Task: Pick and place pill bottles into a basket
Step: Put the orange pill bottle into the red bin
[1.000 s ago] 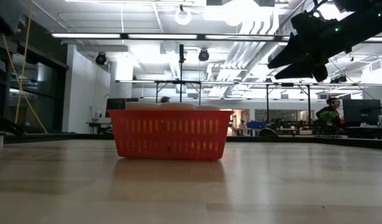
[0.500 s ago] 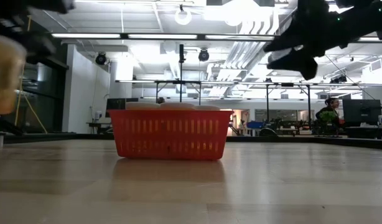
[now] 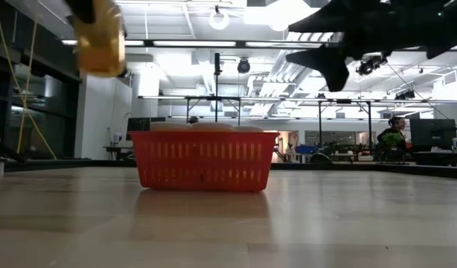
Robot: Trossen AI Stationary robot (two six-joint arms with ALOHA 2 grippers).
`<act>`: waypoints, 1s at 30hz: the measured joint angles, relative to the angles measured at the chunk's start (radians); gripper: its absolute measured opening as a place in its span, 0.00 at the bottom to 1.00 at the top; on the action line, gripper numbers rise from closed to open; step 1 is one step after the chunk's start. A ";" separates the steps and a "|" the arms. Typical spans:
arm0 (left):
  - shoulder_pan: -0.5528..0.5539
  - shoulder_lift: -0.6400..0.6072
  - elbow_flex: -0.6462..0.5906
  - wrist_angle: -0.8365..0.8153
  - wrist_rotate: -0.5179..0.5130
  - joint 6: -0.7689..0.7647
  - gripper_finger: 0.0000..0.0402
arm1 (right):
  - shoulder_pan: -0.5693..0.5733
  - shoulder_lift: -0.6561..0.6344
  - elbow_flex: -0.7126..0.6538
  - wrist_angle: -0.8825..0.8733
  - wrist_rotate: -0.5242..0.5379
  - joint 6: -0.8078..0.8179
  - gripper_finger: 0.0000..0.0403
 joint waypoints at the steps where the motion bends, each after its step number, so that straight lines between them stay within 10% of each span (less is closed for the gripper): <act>1: 0.010 0.000 0.010 0.000 0.000 0.009 0.63 | 0.005 0.030 0.009 0.018 0.003 0.000 0.59; 14: 0.070 0.000 0.054 -0.007 0.015 0.067 0.60 | 0.073 0.286 0.399 -0.247 0.028 -0.391 0.59; 30: 0.116 0.050 0.054 0.168 -0.012 0.094 0.59 | -0.007 0.155 0.483 -0.974 0.306 -0.114 0.59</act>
